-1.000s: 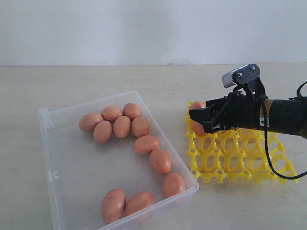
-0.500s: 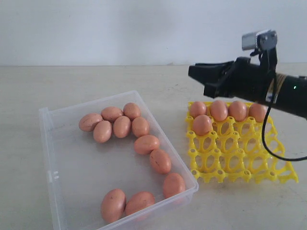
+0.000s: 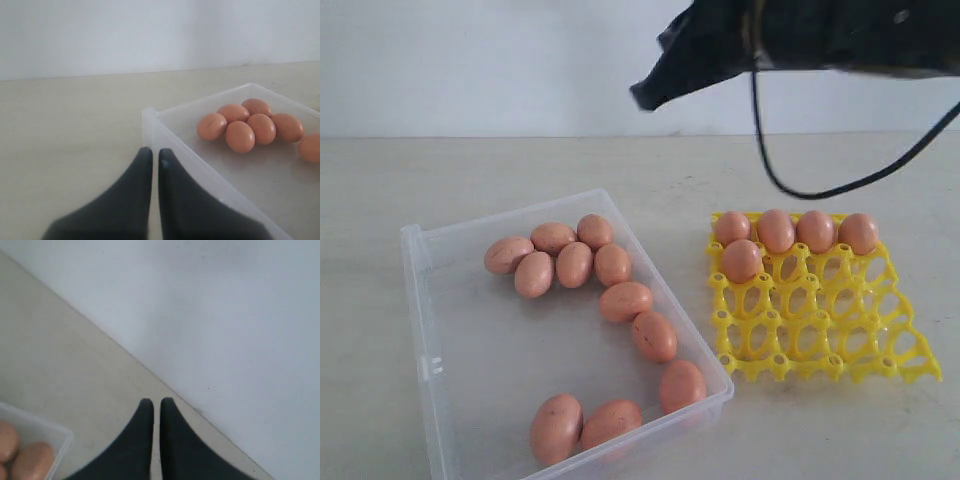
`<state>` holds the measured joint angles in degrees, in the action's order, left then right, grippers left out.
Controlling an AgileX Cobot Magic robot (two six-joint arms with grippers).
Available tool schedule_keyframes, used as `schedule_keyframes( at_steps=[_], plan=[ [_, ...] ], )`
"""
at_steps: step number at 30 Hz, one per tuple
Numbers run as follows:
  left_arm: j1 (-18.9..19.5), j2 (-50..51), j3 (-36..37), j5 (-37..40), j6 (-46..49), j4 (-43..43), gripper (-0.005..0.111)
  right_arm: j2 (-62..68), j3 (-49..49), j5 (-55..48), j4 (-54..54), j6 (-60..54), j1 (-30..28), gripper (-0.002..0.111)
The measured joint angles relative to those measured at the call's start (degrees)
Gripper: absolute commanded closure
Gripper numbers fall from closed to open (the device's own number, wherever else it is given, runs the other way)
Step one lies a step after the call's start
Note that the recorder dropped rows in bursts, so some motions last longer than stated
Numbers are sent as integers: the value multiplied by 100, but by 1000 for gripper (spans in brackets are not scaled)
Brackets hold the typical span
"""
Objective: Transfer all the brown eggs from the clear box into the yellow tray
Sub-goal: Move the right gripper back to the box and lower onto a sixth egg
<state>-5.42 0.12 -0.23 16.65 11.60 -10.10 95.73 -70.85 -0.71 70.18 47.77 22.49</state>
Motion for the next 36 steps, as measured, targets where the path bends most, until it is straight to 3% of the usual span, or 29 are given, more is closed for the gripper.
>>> schedule_keyframes(
  at_steps=[8,12,14,19,21,22,24,29,32,36],
  plan=[
    [0,0,0,0,0,0,103,904,285,-926,92,-1009,1551,108],
    [0,0,0,0,0,0,103,1152,335,-1135,107,-544,2255,108],
    [0,0,0,0,0,0,103,1152,335,-1908,359,-261,2335,108],
    [0,0,0,0,0,0,103,1161,309,-5849,1219,-924,2335,108],
    [0,0,0,0,0,0,103,1112,123,-6641,291,-1718,2252,108],
    [0,0,0,0,0,0,103,982,-18,-6755,-815,-2316,2186,108],
    [0,0,0,0,0,0,103,679,-316,-6651,-3154,-3588,2097,108],
    [0,0,0,0,0,0,103,458,-969,-6457,-6448,-6348,2097,108],
    [0,0,0,0,0,0,103,674,-1283,-6492,-7483,-6373,2097,108],
    [0,0,0,0,0,0,103,1151,-1508,-6172,-7503,-6377,2097,100]
  ],
)
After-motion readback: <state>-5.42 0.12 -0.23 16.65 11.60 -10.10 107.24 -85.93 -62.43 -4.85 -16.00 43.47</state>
